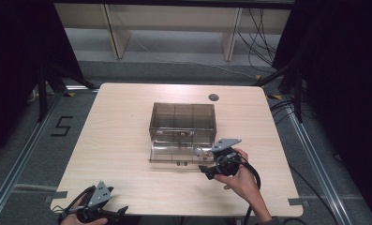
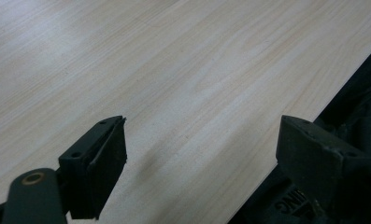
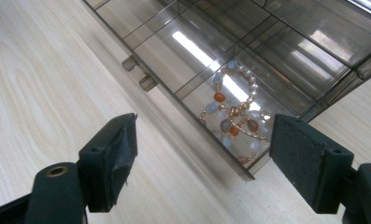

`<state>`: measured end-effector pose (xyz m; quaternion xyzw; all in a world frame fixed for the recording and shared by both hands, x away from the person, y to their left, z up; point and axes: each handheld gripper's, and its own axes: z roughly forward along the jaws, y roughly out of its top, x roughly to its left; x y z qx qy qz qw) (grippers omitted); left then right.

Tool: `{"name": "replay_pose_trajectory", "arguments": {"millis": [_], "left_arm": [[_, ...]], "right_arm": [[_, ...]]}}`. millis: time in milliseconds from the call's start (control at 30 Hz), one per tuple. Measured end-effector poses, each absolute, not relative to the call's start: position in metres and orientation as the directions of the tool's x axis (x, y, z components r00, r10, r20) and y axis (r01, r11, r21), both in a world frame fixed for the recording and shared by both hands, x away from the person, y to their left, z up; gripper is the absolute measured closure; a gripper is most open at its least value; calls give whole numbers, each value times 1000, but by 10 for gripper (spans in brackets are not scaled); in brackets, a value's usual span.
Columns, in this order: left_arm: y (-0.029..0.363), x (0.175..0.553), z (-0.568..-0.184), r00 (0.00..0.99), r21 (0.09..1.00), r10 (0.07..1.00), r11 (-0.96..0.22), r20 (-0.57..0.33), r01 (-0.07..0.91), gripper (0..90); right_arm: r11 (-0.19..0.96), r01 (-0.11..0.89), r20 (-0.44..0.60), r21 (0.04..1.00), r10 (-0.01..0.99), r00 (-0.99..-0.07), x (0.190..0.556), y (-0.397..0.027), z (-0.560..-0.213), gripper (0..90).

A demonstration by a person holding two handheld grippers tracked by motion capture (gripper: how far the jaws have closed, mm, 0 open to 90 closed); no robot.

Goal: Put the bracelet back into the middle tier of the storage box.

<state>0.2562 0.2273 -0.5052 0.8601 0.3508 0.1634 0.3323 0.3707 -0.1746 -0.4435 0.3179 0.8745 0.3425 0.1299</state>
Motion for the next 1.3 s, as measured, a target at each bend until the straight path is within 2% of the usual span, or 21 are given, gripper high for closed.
{"name": "replay_pose_trajectory", "arguments": {"millis": [467, 567, 633, 667, 733, 767, 1300], "left_arm": [[227, 256, -506, 696, 692, 717, -521, 37, 500, 162], [227, 256, -506, 697, 692, 716, -522, 37, 499, 162], [227, 256, -506, 696, 691, 717, -521, 35, 501, 161], [227, 256, -506, 696, 691, 717, -521, 35, 501, 162], [227, 256, -506, 697, 692, 716, -521, 36, 500, 162], [227, 256, -506, 696, 692, 718, -519, 35, 501, 162], [227, 256, -506, 696, 692, 717, -520, 35, 501, 162]], "right_arm": [[557, 464, -8, 689, 646, -763, 364, -181, -445, 236], [541, 497, 9, 678, 670, -742, 361, -181, -445, 235], [557, 467, 1, 686, 641, -767, 362, -182, -445, 235], [542, 501, 17, 675, 667, -745, 359, -182, -444, 234], [557, 461, 2, 691, 636, -772, 360, -182, -446, 233], [540, 499, 23, 678, 663, -748, 357, -182, -445, 233], [550, 469, 11, 691, 641, -767, 346, -177, -452, 232]]}}
